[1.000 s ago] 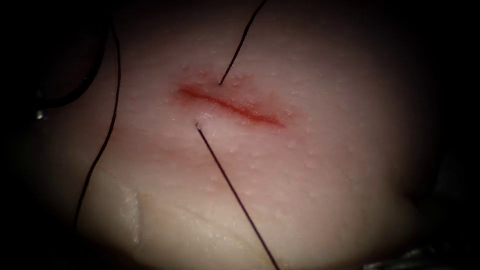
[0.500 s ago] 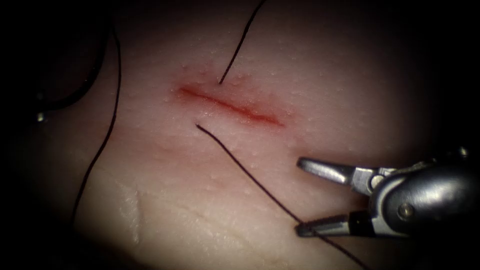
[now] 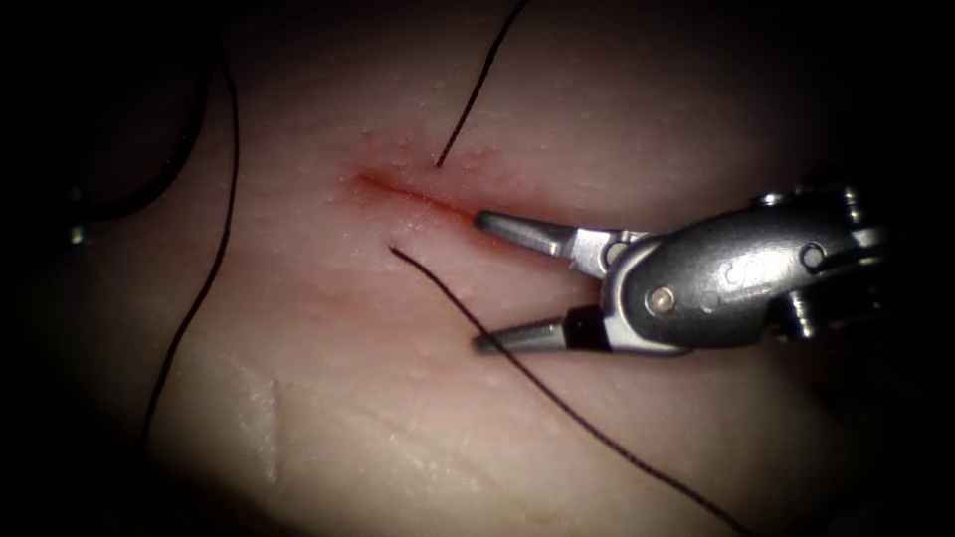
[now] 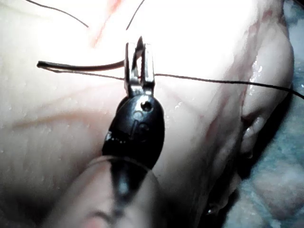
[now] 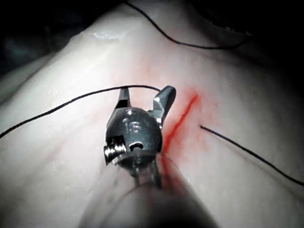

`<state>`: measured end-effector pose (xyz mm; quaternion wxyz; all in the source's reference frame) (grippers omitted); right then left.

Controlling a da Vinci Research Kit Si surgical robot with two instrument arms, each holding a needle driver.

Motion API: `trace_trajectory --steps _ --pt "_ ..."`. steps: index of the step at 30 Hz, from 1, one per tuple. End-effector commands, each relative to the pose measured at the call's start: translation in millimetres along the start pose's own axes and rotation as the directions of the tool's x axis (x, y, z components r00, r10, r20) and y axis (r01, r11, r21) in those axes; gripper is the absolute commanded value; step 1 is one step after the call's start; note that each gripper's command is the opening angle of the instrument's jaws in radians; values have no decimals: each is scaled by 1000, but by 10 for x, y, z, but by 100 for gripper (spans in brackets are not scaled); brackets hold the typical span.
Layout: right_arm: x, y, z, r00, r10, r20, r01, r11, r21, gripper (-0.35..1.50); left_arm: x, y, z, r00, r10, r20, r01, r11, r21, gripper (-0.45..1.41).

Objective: Wound Closure
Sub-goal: Right hand pulls suture through skin until only a short tail remains

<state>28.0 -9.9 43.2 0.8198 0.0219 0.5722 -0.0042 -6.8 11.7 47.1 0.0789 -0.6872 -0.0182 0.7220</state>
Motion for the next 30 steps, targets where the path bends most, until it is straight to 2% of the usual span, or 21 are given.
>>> trace_trajectory --steps 1,4,10,14,15,16,17,18,30 --pt "-5 -5 17 1000 -8 -2 8 1000 4 133 -6 8 6 1000 -4 -1 4 1000 -1 -45" --pt "-9 -6 28 1000 -13 -6 13 1000 7 131 -6 8 5 1000 -4 -1 4 1000 -1 -45" --pt "-11 -9 31 1000 -16 -15 16 1000 14 123 -5 9 5 1000 -4 -1 4 1000 -1 -45" --pt "-12 -8 32 1000 -16 -14 17 1000 13 103 -5 9 6 1000 -4 -1 4 1000 -1 -45" --pt "-13 -7 33 1000 -16 -14 17 1000 13 93 -5 9 6 1000 -5 -1 5 1000 -1 -45" --pt "-13 -7 33 1000 -17 -18 17 1000 17 66 -5 8 6 1000 -5 -1 5 1000 -1 -45" --pt "-13 -7 32 999 -18 -28 18 999 27 -12 -5 8 5 1000 -5 -1 5 1000 -2 -45" --pt "-13 -7 32 999 -19 -33 20 999 36 -35 -5 8 5 1000 -5 -1 5 1000 -2 -45" --pt "-5 -18 13 998 -34 -57 38 997 66 -35 -4 7 5 1000 -6 -2 6 1000 -2 -45"
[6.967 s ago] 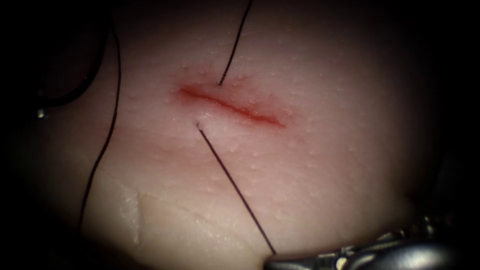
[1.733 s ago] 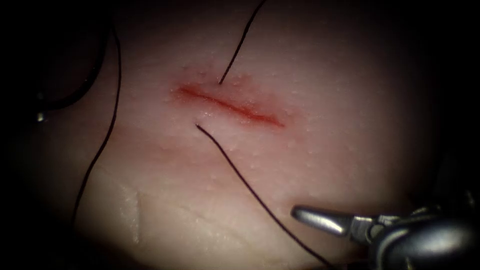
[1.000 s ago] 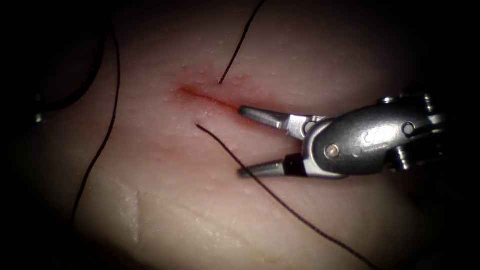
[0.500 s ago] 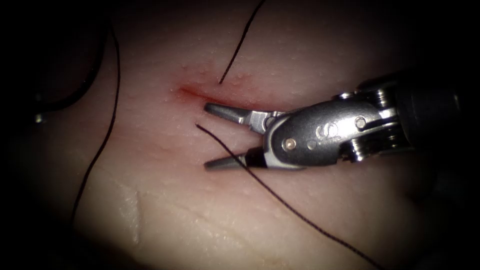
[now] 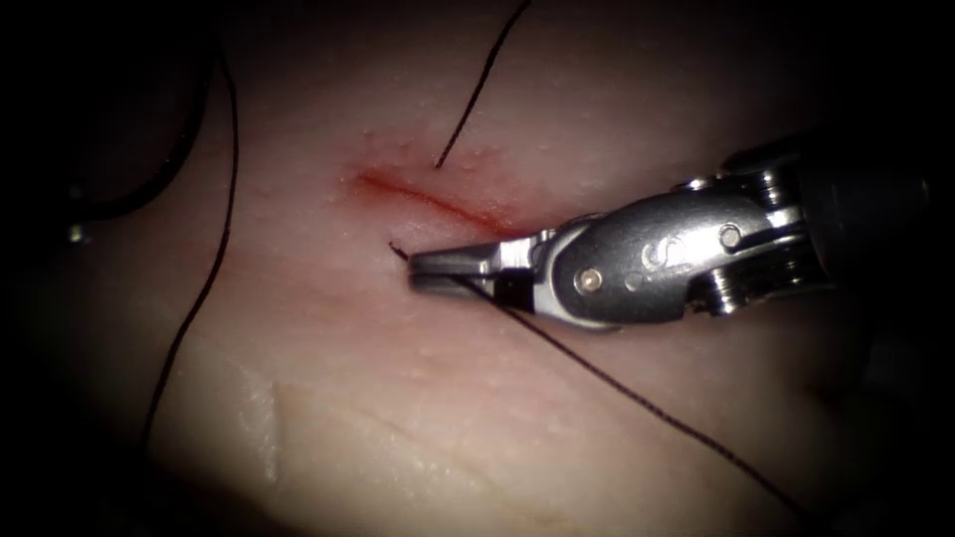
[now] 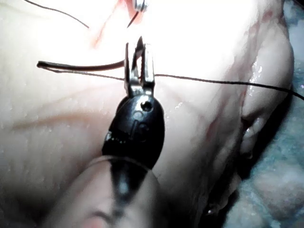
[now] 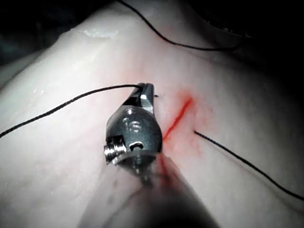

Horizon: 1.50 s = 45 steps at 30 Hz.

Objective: Wound Closure
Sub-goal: Right hand pulls suture through skin until only a short tail remains

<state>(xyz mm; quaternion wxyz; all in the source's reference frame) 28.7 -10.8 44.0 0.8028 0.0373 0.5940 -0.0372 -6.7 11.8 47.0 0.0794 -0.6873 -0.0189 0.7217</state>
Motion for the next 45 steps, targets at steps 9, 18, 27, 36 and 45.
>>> trace_trajectory --steps 9,18,27,36,45 --pt "26 -57 -36 1000 -15 -8 15 1000 12 -35 -6 8 10 1000 -4 -4 4 1000 -2 -45" --pt "50 -86 -51 1000 -20 -17 20 1000 23 -35 -6 9 12 1000 -3 -5 3 1000 -3 -45" --pt "73 -116 -66 999 -26 -30 27 999 37 -35 -6 9 11 1000 -3 -6 3 1000 -3 -45" --pt "97 -149 -88 999 -34 -40 37 998 58 -35 -6 9 12 1000 -3 -5 3 1000 -3 -45" --pt "105 -174 -113 998 -53 -32 56 992 109 -35 -5 10 12 1000 -3 -5 3 1000 -3 -45"
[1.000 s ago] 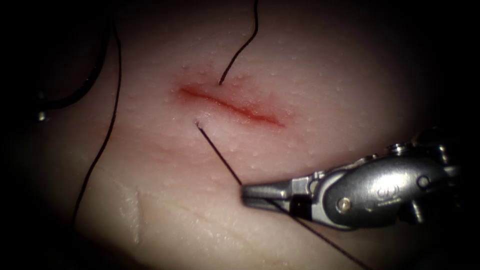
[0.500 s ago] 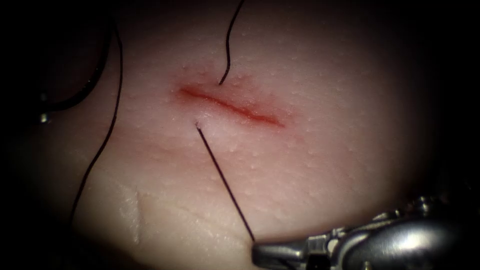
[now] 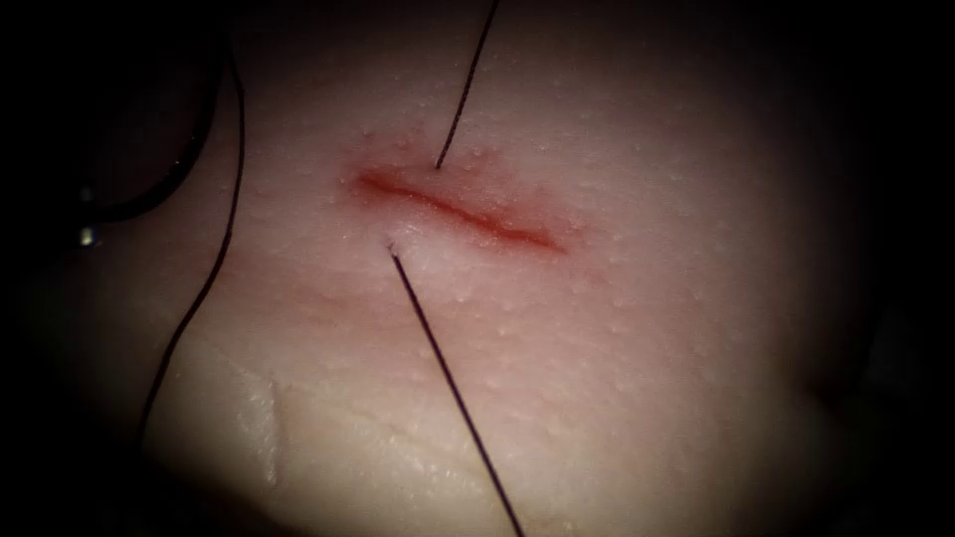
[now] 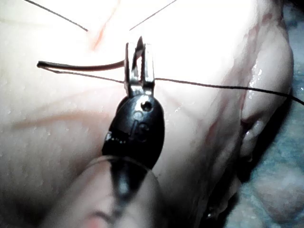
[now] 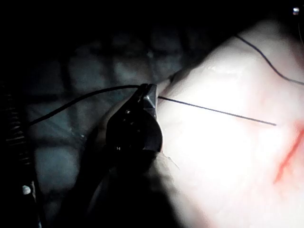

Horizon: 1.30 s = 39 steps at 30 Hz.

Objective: Wound Closure
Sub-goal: Right hand pulls suture through skin until only a short tail remains

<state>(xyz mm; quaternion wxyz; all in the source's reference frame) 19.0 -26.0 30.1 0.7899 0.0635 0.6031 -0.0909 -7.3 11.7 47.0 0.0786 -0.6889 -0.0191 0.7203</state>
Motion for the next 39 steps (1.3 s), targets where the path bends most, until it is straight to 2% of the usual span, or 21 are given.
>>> trace_trajectory --steps 1,3,4,5,7,8,12,17,29,35,39 --pt "-2 -12 3 1000 1 -2 -1 1000 6 -35 -5 8 6 1000 -4 -1 4 1000 -1 -45" --pt "-3 -12 0 1000 13 -2 -13 1000 7 -35 -5 9 6 1000 -4 -1 4 1000 -1 -45" --pt "-4 -9 0 999 33 0 -33 999 6 17 -5 9 6 1000 -4 -1 4 1000 -1 -45" --pt "-5 -6 0 999 47 -3 -47 999 1 54 -5 8 6 1000 -4 -1 4 1000 -1 -45" --pt "-13 13 -1 997 74 24 -73 997 -37 118 -5 8 6 1000 -4 -1 4 1000 -1 -45" --pt "-21 31 -2 995 90 40 -87 995 -57 131 -5 9 6 1000 -4 -1 4 1000 -1 -45" --pt "-37 63 0 992 116 54 -111 990 -87 140 -5 9 6 1000 -4 -1 4 1000 -1 -45" --pt "-58 96 15 989 133 70 -125 986 -114 141 -5 8 5 1000 -4 -2 4 1000 -2 -45" --pt "-81 141 51 989 122 85 -108 982 -158 140 -5 8 3 1000 -5 -2 5 1000 -4 -45" --pt "-97 169 72 991 102 89 -86 982 -169 133 -4 7 3 1000 -5 -3 5 1000 -4 -45" --pt "-104 178 84 991 102 82 -87 982 -168 131 -4 8 3 1000 -5 -2 5 1000 -4 -45"
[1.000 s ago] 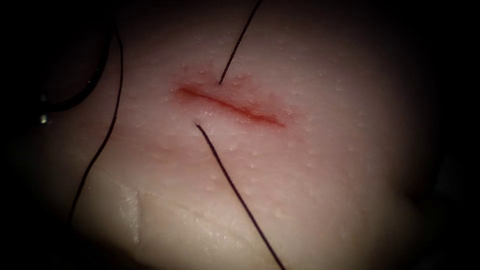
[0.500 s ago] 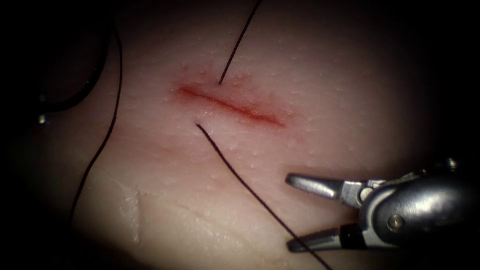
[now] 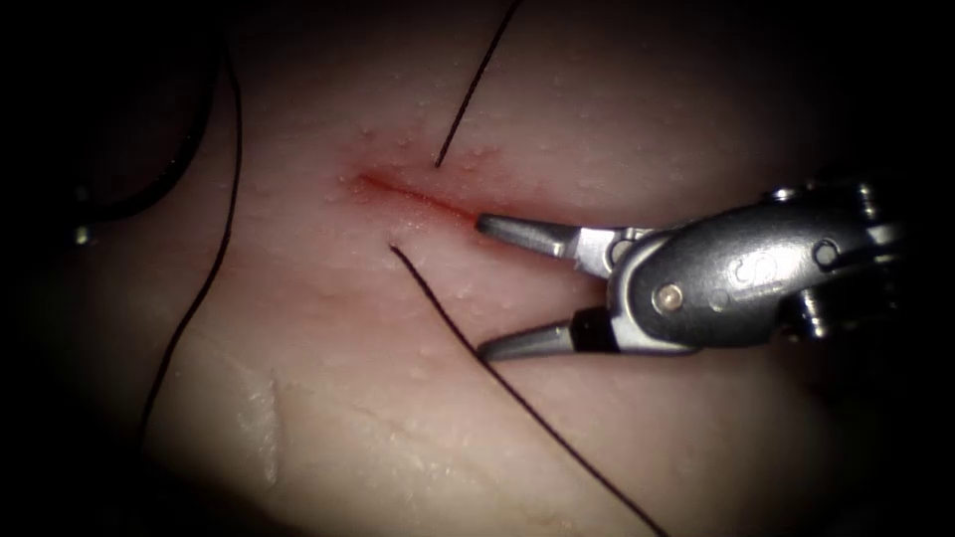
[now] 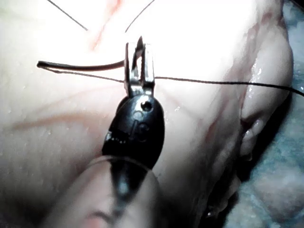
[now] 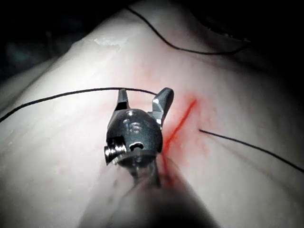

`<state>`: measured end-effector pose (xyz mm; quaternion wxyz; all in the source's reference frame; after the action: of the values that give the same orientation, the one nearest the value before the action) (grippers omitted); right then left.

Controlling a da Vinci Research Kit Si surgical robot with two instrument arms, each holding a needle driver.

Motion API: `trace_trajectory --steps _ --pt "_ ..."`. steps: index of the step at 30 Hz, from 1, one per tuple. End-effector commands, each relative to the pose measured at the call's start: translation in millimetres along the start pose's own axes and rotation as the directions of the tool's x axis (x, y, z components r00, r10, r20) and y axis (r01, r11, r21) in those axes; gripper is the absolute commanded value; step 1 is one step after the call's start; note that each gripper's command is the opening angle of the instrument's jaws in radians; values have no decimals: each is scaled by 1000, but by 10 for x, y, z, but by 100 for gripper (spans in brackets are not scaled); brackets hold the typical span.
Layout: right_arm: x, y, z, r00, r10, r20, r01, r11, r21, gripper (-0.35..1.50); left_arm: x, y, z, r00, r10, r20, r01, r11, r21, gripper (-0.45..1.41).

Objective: Wound Closure
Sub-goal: Right hand pulls suture through skin until only a short tail remains

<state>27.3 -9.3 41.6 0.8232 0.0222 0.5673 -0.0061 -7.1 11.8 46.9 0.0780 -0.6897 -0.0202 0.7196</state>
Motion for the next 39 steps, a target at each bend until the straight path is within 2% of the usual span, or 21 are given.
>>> trace_trajectory --steps 1,11,17,18,19,20,21,22,23,31,39 --pt "-4 -2 15 1000 0 -4 0 1000 1 131 -5 9 5 1000 -4 -1 4 1000 -1 -45" --pt "-20 -7 61 1000 -24 -20 25 999 27 126 -3 12 2 1000 -4 -1 4 1000 -4 -45" --pt "-19 -9 66 999 -26 -22 27 999 30 116 -2 13 0 1000 -4 -2 4 1000 -6 -45" --pt "-18 -9 66 999 -27 -25 28 999 33 108 -2 13 0 1000 -4 -2 4 1000 -6 -45" --pt "-18 -12 65 999 -30 -30 31 999 38 76 -2 13 0 1000 -4 -2 4 1000 -6 -45" --pt "-18 -12 64 999 -31 -31 32 999 40 62 -2 13 0 1000 -4 -2 4 1000 -6 -45" --pt "-18 -12 60 999 -31 -33 32 999 43 14 -2 14 0 1000 -4 -2 4 1000 -6 -45" --pt "-18 -13 58 999 -31 -35 32 998 45 -25 -2 14 -1 1000 -4 -2 4 1000 -7 -45" --pt "-18 -13 56 999 -31 -36 33 998 47 -35 -2 14 -1 1000 -4 -3 4 1000 -7 -45" --pt "-17 -21 43 998 -35 -47 38 997 61 -35 -2 14 0 1000 -4 -2 4 1000 -6 -45" --pt "3 -59 11 997 -53 -62 58 995 85 -35 -2 14 1 1000 -4 -2 4 1000 -5 -45"
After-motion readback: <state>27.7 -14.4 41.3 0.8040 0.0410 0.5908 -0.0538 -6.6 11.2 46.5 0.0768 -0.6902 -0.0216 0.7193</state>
